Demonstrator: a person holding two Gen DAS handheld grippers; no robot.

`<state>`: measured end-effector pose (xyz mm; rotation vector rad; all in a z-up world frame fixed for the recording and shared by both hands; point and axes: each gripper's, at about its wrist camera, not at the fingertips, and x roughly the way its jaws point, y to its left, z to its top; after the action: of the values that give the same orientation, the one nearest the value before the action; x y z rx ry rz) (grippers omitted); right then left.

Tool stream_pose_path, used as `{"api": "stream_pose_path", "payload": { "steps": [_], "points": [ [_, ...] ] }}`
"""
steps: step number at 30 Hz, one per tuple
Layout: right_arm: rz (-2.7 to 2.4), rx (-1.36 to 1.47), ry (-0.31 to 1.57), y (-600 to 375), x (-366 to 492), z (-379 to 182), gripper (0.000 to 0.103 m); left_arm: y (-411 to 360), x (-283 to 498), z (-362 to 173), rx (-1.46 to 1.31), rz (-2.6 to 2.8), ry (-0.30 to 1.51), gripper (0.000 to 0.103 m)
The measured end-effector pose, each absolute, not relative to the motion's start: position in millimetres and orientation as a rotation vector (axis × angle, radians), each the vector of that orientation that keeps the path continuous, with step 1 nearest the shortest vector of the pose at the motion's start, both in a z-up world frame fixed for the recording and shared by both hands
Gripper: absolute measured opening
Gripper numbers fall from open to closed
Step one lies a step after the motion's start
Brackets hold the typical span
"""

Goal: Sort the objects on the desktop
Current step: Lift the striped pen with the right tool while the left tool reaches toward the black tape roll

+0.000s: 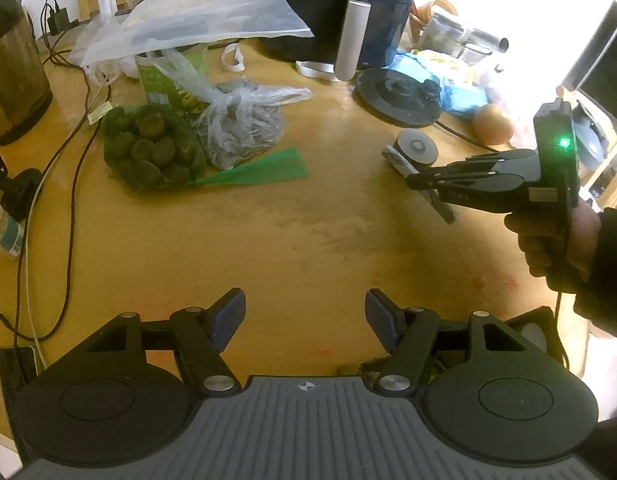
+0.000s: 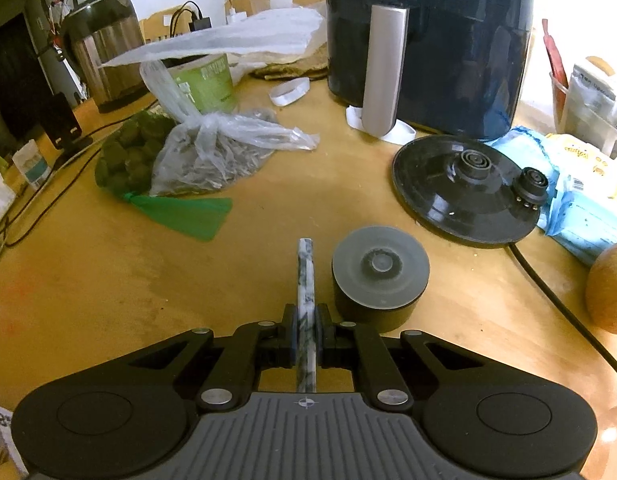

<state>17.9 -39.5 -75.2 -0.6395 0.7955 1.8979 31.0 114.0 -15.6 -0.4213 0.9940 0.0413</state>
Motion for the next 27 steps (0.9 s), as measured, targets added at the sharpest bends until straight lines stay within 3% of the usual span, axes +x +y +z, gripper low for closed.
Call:
{"api": "stream_pose_path", "payload": {
  "steps": [27],
  "points": [
    [1.917, -0.56, 0.78, -110.8, 75.0, -49.8, 0.011, 86.6, 36.2, 7.7, -0.345, -0.011, 0.951, 0.066]
  ]
}}
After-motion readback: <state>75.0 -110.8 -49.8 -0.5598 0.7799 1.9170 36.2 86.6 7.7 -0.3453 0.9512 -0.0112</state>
